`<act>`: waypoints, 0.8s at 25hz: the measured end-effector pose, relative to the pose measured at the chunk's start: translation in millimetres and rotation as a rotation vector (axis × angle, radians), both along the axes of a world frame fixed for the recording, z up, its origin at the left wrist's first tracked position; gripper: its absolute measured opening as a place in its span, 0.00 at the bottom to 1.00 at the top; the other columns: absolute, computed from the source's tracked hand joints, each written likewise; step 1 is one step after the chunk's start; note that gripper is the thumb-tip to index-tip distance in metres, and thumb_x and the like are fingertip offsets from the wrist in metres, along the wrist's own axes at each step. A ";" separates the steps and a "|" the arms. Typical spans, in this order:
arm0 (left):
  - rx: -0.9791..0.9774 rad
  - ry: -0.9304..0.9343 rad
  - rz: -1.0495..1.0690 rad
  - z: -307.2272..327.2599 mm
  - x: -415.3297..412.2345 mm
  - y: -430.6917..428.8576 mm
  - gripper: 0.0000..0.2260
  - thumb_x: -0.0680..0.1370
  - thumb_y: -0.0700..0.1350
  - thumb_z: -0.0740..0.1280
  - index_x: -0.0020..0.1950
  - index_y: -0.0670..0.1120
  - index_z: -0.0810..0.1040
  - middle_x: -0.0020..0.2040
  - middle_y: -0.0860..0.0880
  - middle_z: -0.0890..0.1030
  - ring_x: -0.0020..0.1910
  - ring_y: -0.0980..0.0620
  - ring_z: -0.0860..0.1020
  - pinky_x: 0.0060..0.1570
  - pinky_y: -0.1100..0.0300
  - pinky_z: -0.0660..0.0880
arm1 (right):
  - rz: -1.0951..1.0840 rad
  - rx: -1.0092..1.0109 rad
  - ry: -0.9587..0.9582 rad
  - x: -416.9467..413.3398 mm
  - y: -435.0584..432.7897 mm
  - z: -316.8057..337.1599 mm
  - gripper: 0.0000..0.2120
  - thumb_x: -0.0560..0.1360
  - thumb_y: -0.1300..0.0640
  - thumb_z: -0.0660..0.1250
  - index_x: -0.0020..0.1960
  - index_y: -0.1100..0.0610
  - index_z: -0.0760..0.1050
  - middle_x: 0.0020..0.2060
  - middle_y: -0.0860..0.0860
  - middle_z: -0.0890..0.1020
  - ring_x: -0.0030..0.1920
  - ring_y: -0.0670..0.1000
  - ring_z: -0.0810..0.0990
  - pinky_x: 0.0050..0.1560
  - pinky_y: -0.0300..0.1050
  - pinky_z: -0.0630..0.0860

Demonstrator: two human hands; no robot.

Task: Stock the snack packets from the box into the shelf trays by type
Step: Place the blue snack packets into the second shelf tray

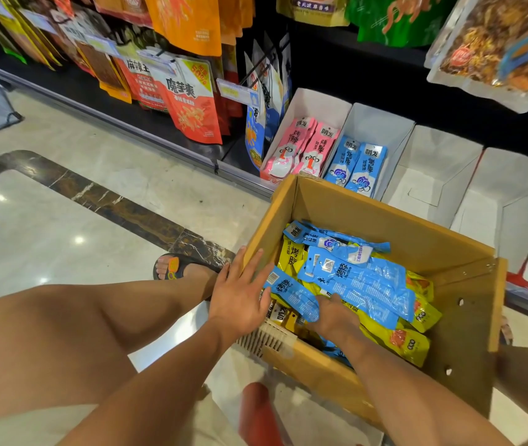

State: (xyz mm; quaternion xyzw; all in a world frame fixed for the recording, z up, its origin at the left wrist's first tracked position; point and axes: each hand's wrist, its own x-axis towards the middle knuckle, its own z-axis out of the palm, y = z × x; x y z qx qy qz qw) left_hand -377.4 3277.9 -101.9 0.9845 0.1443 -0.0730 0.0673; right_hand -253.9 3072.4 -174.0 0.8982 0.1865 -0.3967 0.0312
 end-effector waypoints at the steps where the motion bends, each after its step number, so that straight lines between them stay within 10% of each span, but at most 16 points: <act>1: 0.001 -0.004 0.007 -0.1 -0.2 -0.4 0.28 0.83 0.59 0.51 0.83 0.56 0.56 0.85 0.50 0.48 0.83 0.45 0.44 0.77 0.41 0.59 | 0.022 -0.022 -0.016 -0.9 2.4 -1.2 0.35 0.70 0.35 0.72 0.71 0.48 0.65 0.63 0.52 0.67 0.57 0.54 0.79 0.43 0.48 0.78; 8: -0.032 -0.036 0.060 -2.7 0.7 -1.6 0.36 0.81 0.59 0.53 0.84 0.43 0.47 0.85 0.46 0.43 0.83 0.47 0.45 0.77 0.43 0.60 | 0.149 0.056 -0.167 -3.7 8.5 6.7 0.27 0.76 0.38 0.62 0.70 0.51 0.70 0.62 0.51 0.74 0.64 0.55 0.74 0.51 0.50 0.77; 14: -0.026 -0.035 0.053 -5.1 0.4 -1.1 0.36 0.81 0.60 0.52 0.84 0.43 0.46 0.85 0.46 0.43 0.83 0.47 0.47 0.77 0.43 0.61 | 0.352 0.063 -0.290 8.1 -3.5 22.9 0.18 0.79 0.64 0.63 0.68 0.55 0.70 0.54 0.53 0.80 0.59 0.56 0.76 0.44 0.51 0.78; 20: -0.057 -0.017 0.020 -2.3 1.2 1.3 0.34 0.82 0.62 0.48 0.84 0.51 0.42 0.84 0.46 0.40 0.83 0.45 0.45 0.78 0.40 0.59 | 0.256 0.195 -0.240 25.7 -31.8 44.7 0.10 0.76 0.68 0.61 0.44 0.54 0.70 0.37 0.53 0.72 0.40 0.55 0.76 0.36 0.48 0.71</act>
